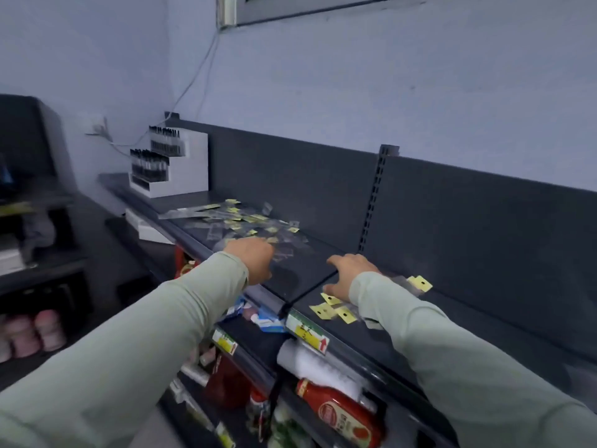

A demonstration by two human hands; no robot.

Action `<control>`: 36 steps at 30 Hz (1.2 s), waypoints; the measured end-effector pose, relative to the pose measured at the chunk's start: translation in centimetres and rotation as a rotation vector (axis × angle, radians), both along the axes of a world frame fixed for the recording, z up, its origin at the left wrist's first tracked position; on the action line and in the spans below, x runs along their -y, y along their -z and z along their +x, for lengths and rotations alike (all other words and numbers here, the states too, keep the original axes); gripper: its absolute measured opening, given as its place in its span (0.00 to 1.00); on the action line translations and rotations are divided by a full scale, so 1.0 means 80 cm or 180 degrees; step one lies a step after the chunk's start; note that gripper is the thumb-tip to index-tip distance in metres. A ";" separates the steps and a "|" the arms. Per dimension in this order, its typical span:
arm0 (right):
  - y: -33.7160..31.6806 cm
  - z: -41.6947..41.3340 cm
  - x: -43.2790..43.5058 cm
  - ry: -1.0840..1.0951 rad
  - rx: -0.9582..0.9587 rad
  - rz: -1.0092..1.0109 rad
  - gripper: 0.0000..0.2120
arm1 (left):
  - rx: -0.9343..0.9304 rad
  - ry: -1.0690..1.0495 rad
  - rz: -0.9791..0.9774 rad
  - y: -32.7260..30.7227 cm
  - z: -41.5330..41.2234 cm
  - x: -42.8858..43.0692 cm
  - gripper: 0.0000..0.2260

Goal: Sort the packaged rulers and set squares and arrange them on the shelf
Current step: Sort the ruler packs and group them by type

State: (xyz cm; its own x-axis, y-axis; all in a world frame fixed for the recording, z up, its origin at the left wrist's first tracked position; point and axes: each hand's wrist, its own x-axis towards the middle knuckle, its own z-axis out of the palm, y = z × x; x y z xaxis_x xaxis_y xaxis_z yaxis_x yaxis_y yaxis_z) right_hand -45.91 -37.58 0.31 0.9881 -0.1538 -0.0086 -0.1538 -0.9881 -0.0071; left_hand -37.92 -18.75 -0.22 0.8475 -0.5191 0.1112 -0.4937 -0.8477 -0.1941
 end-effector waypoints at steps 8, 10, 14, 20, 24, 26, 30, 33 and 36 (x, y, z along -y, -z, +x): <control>0.017 0.113 -0.095 -0.0098 -0.0035 0.0136 0.28 | -0.0241 -0.0223 -0.0092 0.019 0.099 -0.098 0.16; 0.021 0.136 -0.108 -0.0104 -0.0070 0.0183 0.27 | -0.0275 -0.0229 -0.0084 0.024 0.120 -0.113 0.15; 0.030 0.186 -0.125 -0.0080 -0.0090 0.0264 0.27 | -0.0374 -0.0262 -0.0129 0.034 0.161 -0.133 0.15; 0.043 0.270 -0.135 -0.0170 -0.0097 0.0278 0.26 | -0.0400 -0.0295 -0.0199 0.046 0.233 -0.143 0.14; 0.055 0.332 -0.135 -0.0148 -0.0176 0.0355 0.25 | -0.0370 -0.0385 -0.0094 0.053 0.289 -0.143 0.14; 0.061 0.363 -0.132 -0.0143 -0.0188 0.0458 0.23 | -0.0382 -0.0412 -0.0090 0.056 0.321 -0.144 0.14; 0.072 0.416 -0.123 -0.0161 -0.0251 0.0505 0.26 | -0.0459 -0.0465 -0.0099 0.065 0.381 -0.146 0.14; 0.080 0.450 -0.120 -0.0212 -0.0264 0.0480 0.25 | -0.0373 -0.0516 -0.0067 0.075 0.418 -0.152 0.17; 0.087 0.479 -0.118 -0.0181 -0.0177 0.0539 0.26 | -0.0367 -0.0664 -0.0014 0.083 0.451 -0.158 0.19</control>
